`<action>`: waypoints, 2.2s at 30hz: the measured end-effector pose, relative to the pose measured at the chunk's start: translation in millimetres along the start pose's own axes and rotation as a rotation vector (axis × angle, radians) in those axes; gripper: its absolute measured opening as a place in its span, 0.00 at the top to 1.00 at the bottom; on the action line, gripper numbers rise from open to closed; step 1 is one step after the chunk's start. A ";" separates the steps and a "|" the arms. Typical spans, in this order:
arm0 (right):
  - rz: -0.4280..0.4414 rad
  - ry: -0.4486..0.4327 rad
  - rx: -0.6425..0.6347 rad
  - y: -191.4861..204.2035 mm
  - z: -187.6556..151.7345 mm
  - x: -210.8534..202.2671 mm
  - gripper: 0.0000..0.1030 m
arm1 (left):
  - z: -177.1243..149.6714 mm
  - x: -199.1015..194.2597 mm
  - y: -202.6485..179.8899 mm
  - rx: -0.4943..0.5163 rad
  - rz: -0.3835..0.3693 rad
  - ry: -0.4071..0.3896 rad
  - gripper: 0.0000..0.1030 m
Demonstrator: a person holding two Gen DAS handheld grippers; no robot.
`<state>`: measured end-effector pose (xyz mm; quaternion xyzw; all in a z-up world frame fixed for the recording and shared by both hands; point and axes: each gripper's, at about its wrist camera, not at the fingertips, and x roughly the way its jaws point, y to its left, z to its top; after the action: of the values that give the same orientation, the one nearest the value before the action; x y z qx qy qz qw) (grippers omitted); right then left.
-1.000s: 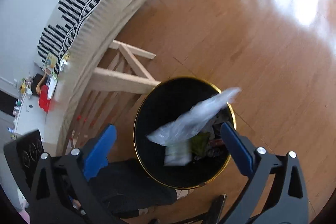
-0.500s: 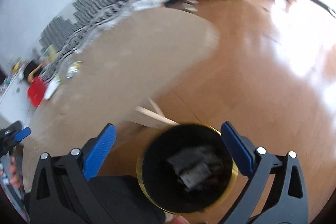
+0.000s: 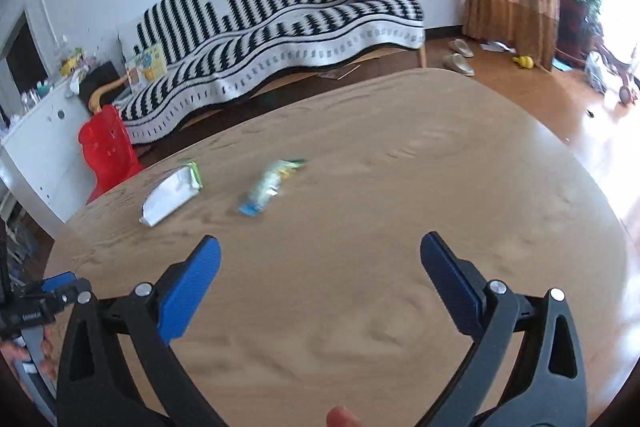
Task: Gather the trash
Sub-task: 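Move both tools back to the table toward the snack bag and packet, then grasp the green-white packet with the left tool while the right tool grasps the pale green snack bag, then carry the packet and snack bag to the black bin and open both tools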
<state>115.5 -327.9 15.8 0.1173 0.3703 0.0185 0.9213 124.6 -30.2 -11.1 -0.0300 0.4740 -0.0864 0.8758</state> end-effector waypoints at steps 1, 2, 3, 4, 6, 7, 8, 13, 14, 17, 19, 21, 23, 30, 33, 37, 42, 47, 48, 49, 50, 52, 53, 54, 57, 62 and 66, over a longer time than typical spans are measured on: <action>-0.002 0.005 -0.010 13.6 7.0 15.6 0.06 | 7.9 8.3 2.5 0.008 0.000 0.005 0.06; -0.004 0.009 -0.017 22.7 10.5 26.1 0.06 | 14.0 16.6 5.4 0.013 -0.002 0.011 0.06; -0.009 0.017 -0.029 35.4 18.6 44.8 0.06 | 24.0 27.4 8.3 0.020 -0.006 0.024 0.06; -0.018 0.024 -0.035 44.6 25.8 59.9 0.06 | 32.4 36.7 11.5 0.025 0.000 0.033 0.06; -0.042 0.041 -0.048 61.8 37.5 89.6 0.06 | 50.9 55.1 15.1 0.040 -0.001 0.043 0.06; -0.053 0.051 -0.059 68.1 43.5 103.2 0.06 | 57.9 63.2 16.0 0.044 -0.003 0.048 0.06; -0.059 0.059 -0.068 73.1 45.5 111.4 0.06 | 64.4 70.4 16.5 0.046 -0.007 0.054 0.06; -0.124 0.120 -0.101 74.8 49.9 160.0 0.06 | 98.6 104.3 16.6 0.069 -0.026 0.048 0.06; -0.136 0.132 -0.100 70.9 47.6 165.5 0.06 | 103.4 110.5 13.9 0.085 -0.021 0.048 0.06; -0.154 0.178 -0.117 63.5 39.7 183.6 0.06 | 113.1 131.5 2.9 0.151 0.003 0.042 0.06; -0.174 0.182 -0.131 59.4 35.4 189.1 0.05 | 117.8 143.3 2.0 0.151 -0.002 0.057 0.06; -0.163 0.170 -0.141 57.1 35.5 190.4 0.05 | 118.6 155.6 0.7 0.151 -0.021 0.079 0.06; -0.155 0.164 -0.147 55.9 34.3 190.9 0.05 | 118.1 161.3 -2.1 0.175 -0.009 0.069 0.06; -0.142 0.165 -0.153 52.9 32.8 189.3 0.05 | 109.8 166.8 -12.9 0.296 0.012 0.009 0.05; -0.129 0.168 -0.166 52.5 31.3 186.7 0.05 | 108.5 166.9 -10.4 0.307 -0.008 -0.018 0.05; -0.110 0.171 -0.190 52.0 30.0 183.5 0.05 | 108.6 166.8 -10.1 0.307 -0.012 -0.035 0.05; -0.096 0.174 -0.206 50.2 27.6 180.0 0.05 | 108.7 166.9 -9.0 0.307 -0.014 -0.034 0.05; -0.094 0.170 -0.197 48.0 25.8 176.8 0.06 | 106.2 162.9 -11.1 0.292 -0.003 -0.050 0.17; -0.098 0.153 -0.205 48.3 24.1 171.6 0.17 | 104.2 159.1 -12.6 0.301 -0.003 -0.064 0.34; -0.092 0.137 -0.216 49.2 22.9 166.9 0.40 | 103.4 156.5 -12.9 0.301 0.001 -0.069 0.42; -0.075 0.130 -0.230 50.4 21.0 162.4 0.51 | 102.4 153.8 -12.2 0.286 0.011 -0.074 0.53; -0.038 0.140 -0.222 49.0 20.2 159.1 0.87 | 98.5 149.6 -11.4 0.269 0.017 -0.079 0.60; -0.013 0.145 -0.201 45.9 19.6 157.2 0.87 | 96.3 146.2 -10.8 0.261 0.020 -0.087 0.64; 0.024 0.154 -0.162 39.8 19.4 154.6 0.89 | 93.5 140.1 -8.9 0.235 0.009 -0.091 0.65; 0.114 0.188 -0.053 25.5 19.8 147.1 0.89 | 87.0 120.9 -5.8 0.163 -0.025 -0.093 0.66; 0.190 0.145 0.004 15.9 23.9 103.9 0.90 | 70.5 75.7 -26.8 0.159 -0.032 -0.112 0.66; 0.245 0.014 0.007 -8.3 10.6 21.8 0.90 | 53.6 33.8 -59.9 0.200 -0.074 -0.137 0.66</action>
<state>138.2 -335.5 6.5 0.1650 0.3598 0.1304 0.9090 180.2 -96.7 -1.5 0.0345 0.4007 -0.1633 0.9009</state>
